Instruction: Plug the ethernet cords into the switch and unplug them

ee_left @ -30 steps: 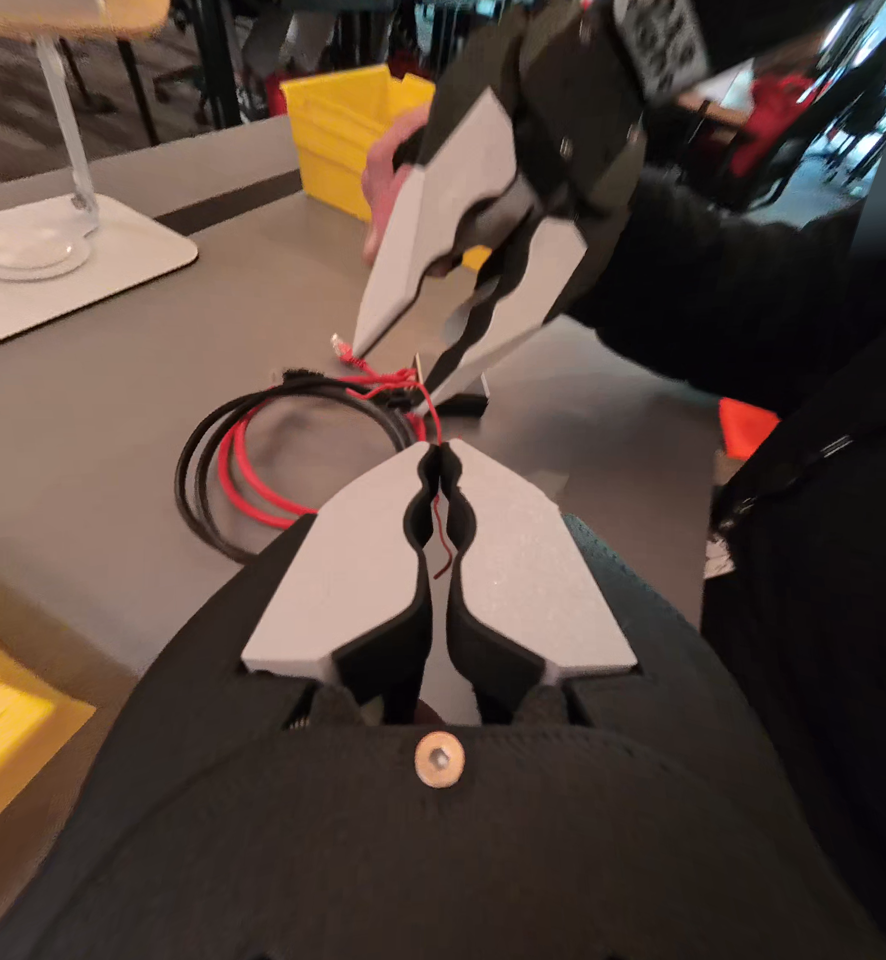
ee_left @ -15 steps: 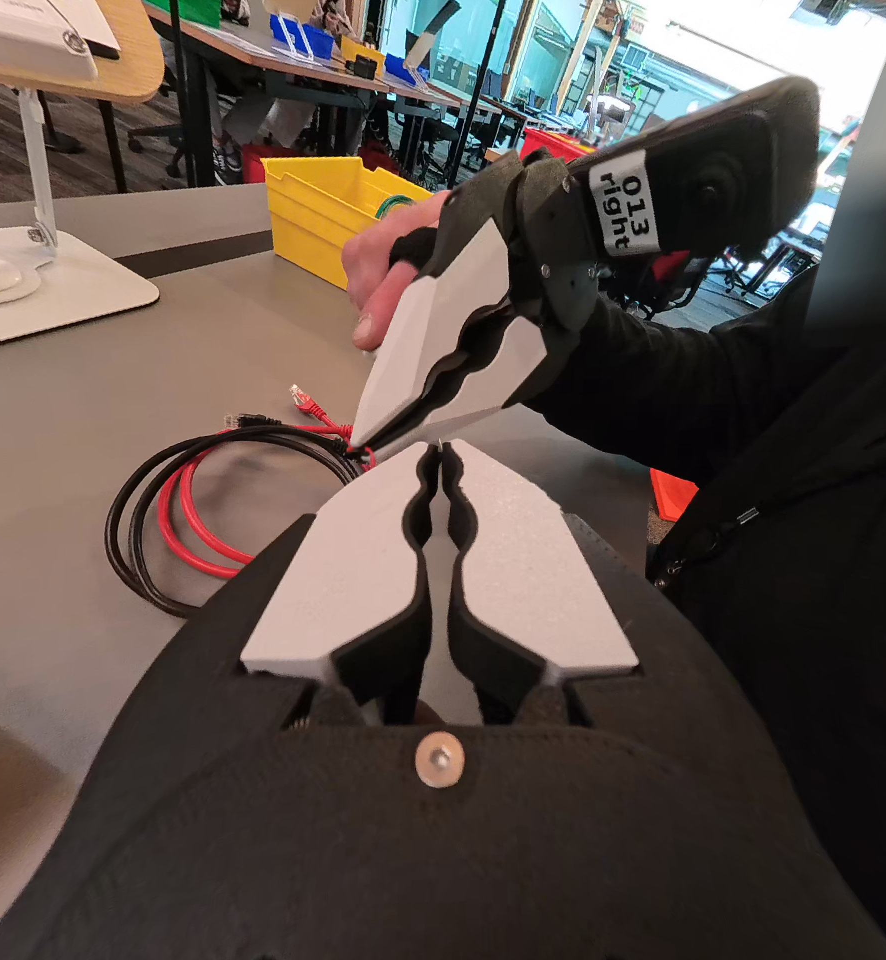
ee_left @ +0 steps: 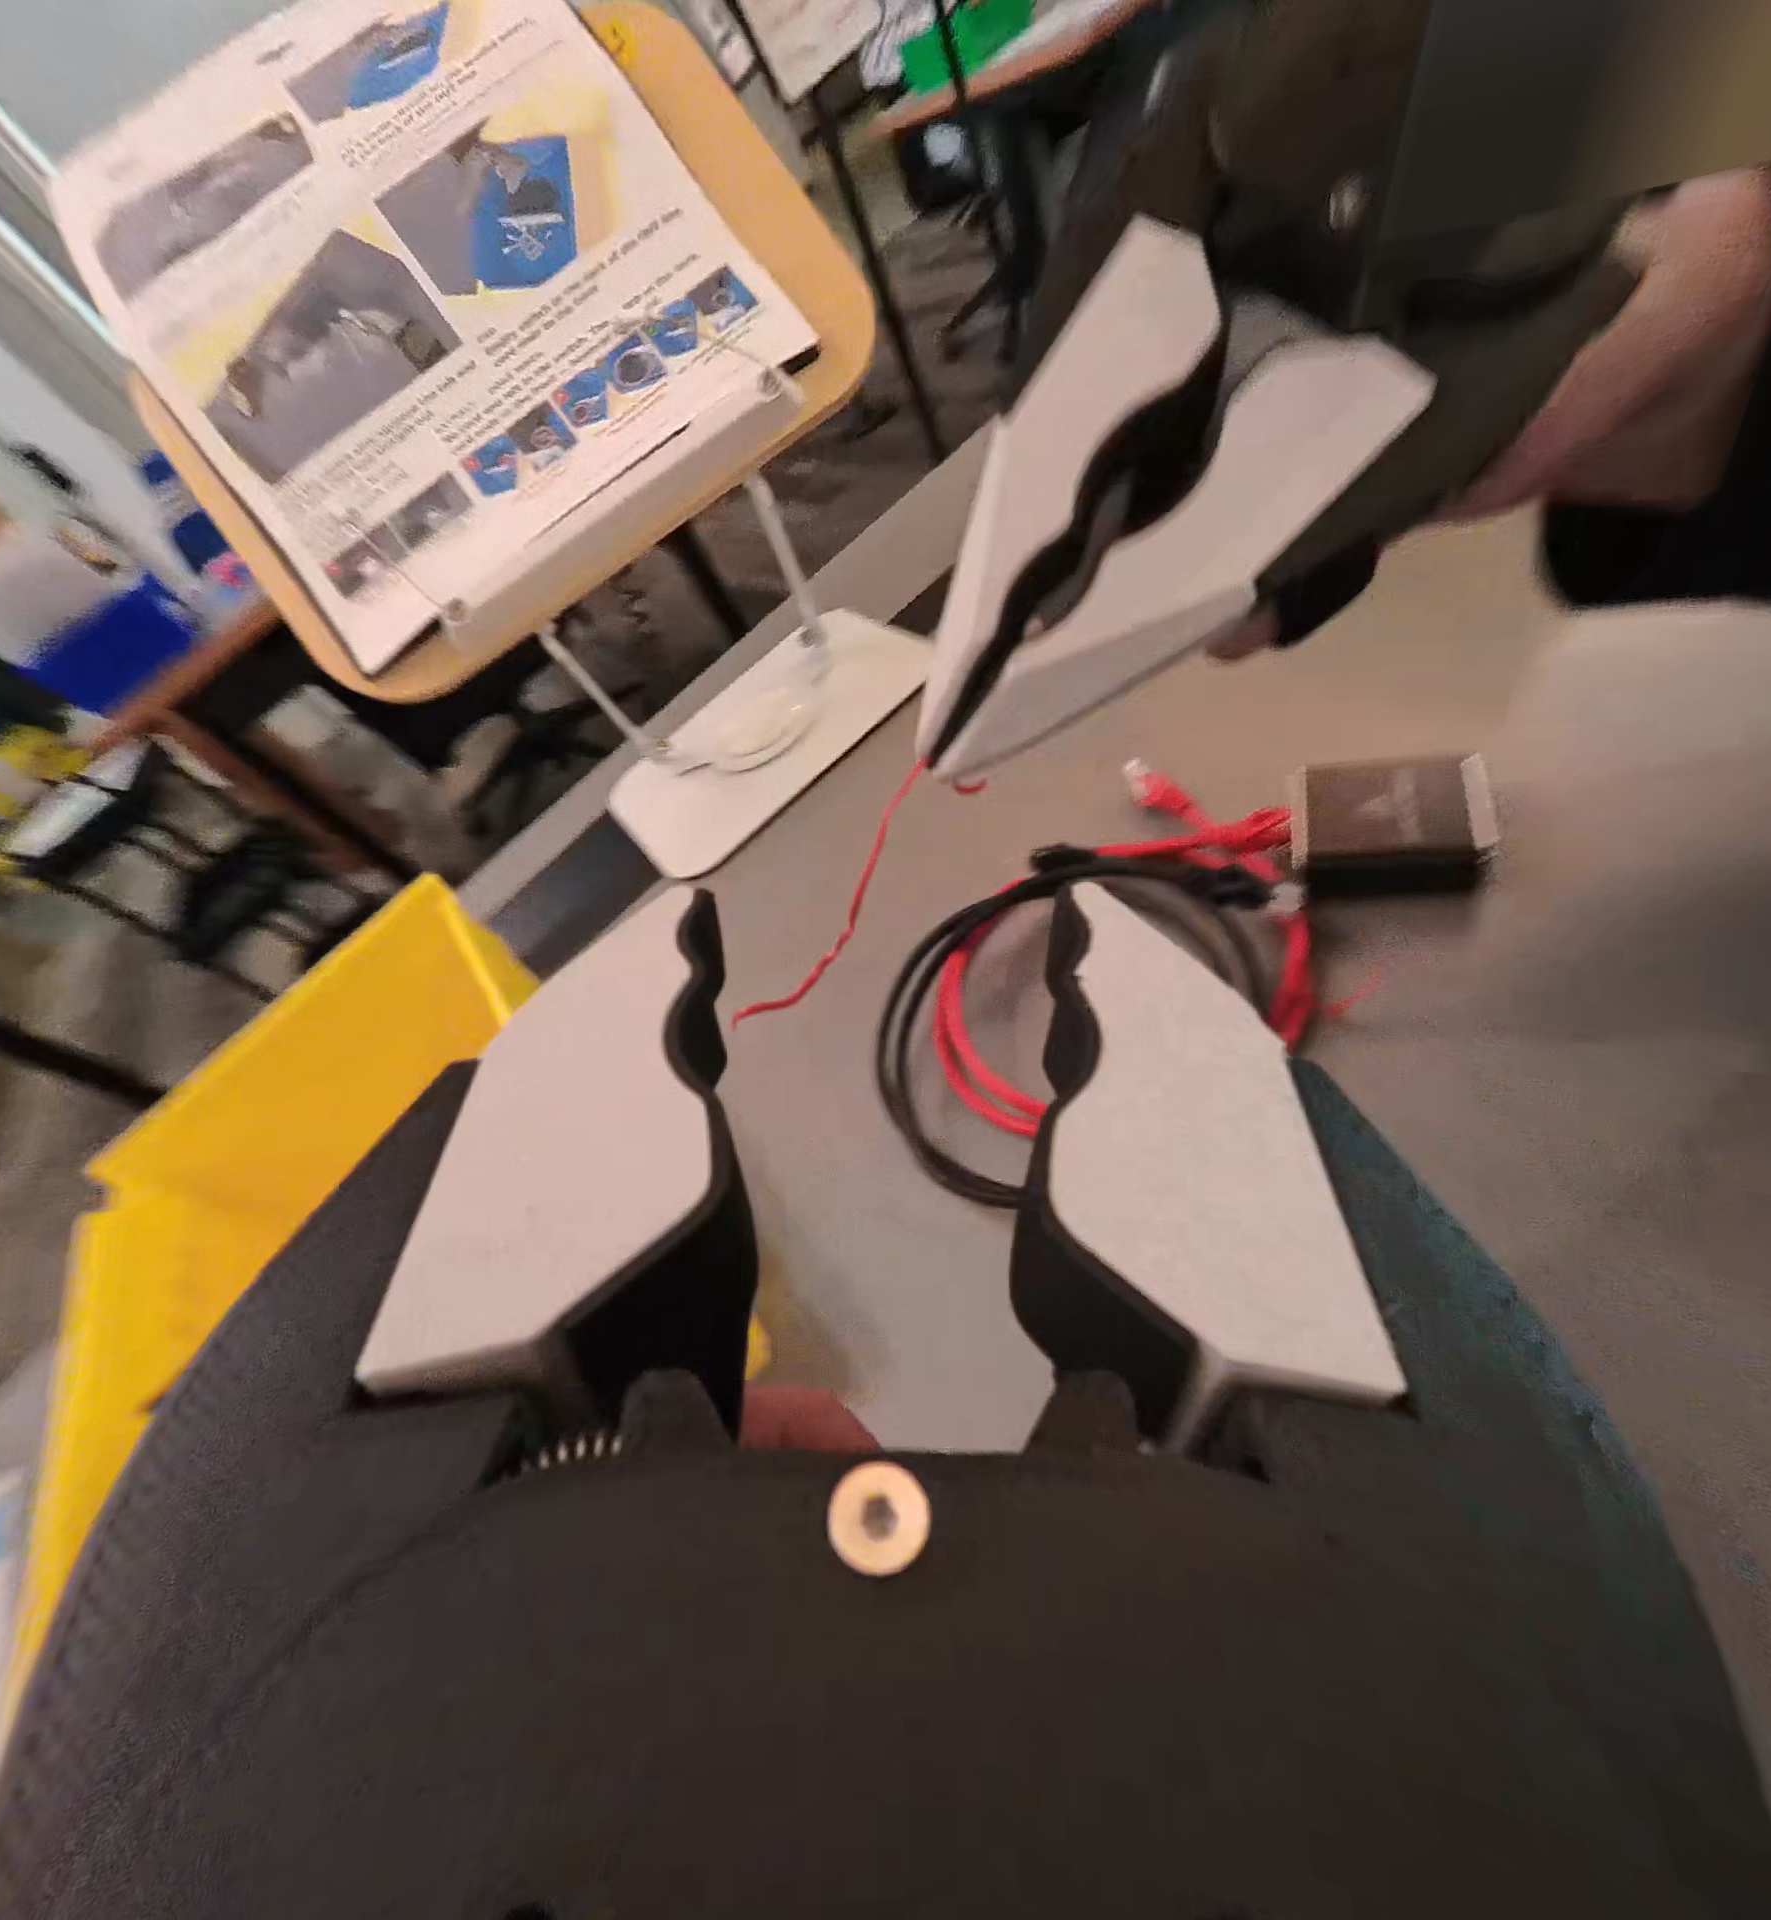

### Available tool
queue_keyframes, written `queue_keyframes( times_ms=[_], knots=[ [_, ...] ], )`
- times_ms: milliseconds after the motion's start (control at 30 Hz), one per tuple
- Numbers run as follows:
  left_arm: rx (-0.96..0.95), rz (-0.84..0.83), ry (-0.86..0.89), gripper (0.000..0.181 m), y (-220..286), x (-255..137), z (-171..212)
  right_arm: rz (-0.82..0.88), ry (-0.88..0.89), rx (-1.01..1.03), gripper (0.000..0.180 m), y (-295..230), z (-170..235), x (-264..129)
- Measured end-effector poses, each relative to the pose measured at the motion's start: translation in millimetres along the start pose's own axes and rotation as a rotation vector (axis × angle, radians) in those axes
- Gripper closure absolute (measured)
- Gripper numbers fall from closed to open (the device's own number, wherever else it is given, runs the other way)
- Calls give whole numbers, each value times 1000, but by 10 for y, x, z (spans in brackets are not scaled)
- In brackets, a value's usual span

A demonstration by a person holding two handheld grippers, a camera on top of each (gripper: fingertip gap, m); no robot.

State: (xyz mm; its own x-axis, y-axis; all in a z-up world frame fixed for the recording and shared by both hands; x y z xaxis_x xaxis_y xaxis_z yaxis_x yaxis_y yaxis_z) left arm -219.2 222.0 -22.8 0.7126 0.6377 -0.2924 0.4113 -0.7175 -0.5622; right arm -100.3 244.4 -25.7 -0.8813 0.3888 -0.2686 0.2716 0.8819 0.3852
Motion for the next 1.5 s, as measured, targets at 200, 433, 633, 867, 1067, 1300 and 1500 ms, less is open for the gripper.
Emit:
queue_keyframes(
  times_ms=[200,433,633,867,1067,1300,1500],
  knots=[
    [324,-244,-173,152,-48,260,-70,16,67,110,180,131,-127,-78],
    [285,-292,-230,173,-214,344,-85,39,95,123,180,204,-159,-148],
    [11,-245,-145,174,-288,378,-139,59,124,125,180,229,-202,-178],
    [-428,-104,64,174,-348,362,-111,108,158,111,180,227,-307,-192],
    [-412,-56,148,170,-370,229,-303,159,265,208,180,350,-439,-329],
    [-231,-67,109,171,-299,248,-455,143,332,272,180,389,-496,-366],
    [-174,-47,109,144,-382,76,-479,134,366,304,180,436,-503,-427]
  ],
)
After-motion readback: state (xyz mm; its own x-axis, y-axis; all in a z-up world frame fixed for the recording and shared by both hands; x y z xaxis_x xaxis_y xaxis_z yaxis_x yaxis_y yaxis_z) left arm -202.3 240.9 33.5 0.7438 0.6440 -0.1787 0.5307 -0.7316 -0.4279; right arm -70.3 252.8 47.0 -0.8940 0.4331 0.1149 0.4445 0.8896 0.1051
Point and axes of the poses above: each gripper's, where its closed fingertips meet, x out along the fingers, z out of its underside, y = z × x across the jaws, the point moved 6 cm from there along -x, back along the fingers, and after that the axes turned 10 degrees about x, right-handed, at the moved point
